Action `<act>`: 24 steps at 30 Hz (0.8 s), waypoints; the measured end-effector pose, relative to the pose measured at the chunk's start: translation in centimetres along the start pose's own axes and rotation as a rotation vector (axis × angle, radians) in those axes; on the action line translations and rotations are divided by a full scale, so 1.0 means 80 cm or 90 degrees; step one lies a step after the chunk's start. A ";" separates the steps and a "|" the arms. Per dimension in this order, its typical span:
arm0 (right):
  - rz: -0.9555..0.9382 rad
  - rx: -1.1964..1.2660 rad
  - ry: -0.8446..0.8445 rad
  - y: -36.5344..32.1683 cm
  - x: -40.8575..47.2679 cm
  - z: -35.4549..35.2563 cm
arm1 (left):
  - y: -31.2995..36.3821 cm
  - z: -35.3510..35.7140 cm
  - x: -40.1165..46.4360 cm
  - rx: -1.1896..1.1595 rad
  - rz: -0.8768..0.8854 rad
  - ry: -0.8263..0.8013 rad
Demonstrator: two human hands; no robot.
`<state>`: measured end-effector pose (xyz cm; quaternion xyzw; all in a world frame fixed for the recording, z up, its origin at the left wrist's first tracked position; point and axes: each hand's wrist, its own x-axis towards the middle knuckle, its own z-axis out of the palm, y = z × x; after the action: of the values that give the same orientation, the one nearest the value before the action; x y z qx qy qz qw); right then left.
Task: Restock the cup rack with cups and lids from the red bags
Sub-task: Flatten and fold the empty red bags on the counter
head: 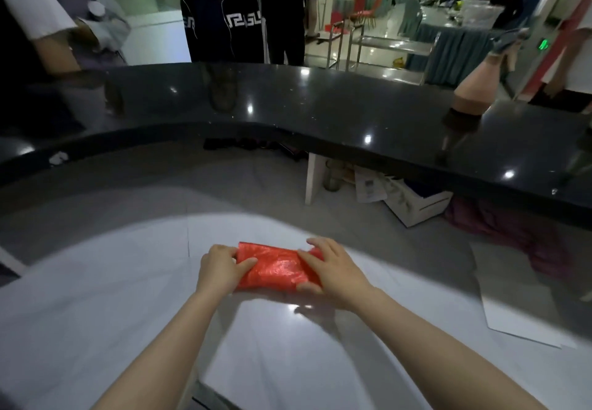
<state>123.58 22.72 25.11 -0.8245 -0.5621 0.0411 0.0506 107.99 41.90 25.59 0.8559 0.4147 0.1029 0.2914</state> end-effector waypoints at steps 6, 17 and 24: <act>0.061 0.014 -0.130 0.007 -0.009 0.036 | -0.007 0.018 0.015 0.006 -0.018 -0.074; 0.300 0.401 0.132 0.002 -0.061 0.021 | 0.029 0.031 0.003 -0.335 0.034 -0.195; 0.510 0.919 0.329 0.029 -0.188 -0.014 | 0.101 0.059 -0.033 -0.431 0.159 -0.298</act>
<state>120.36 7.88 26.06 -0.7100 -0.0366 0.2143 0.6698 113.53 33.97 26.62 0.7559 0.1731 0.0706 0.6274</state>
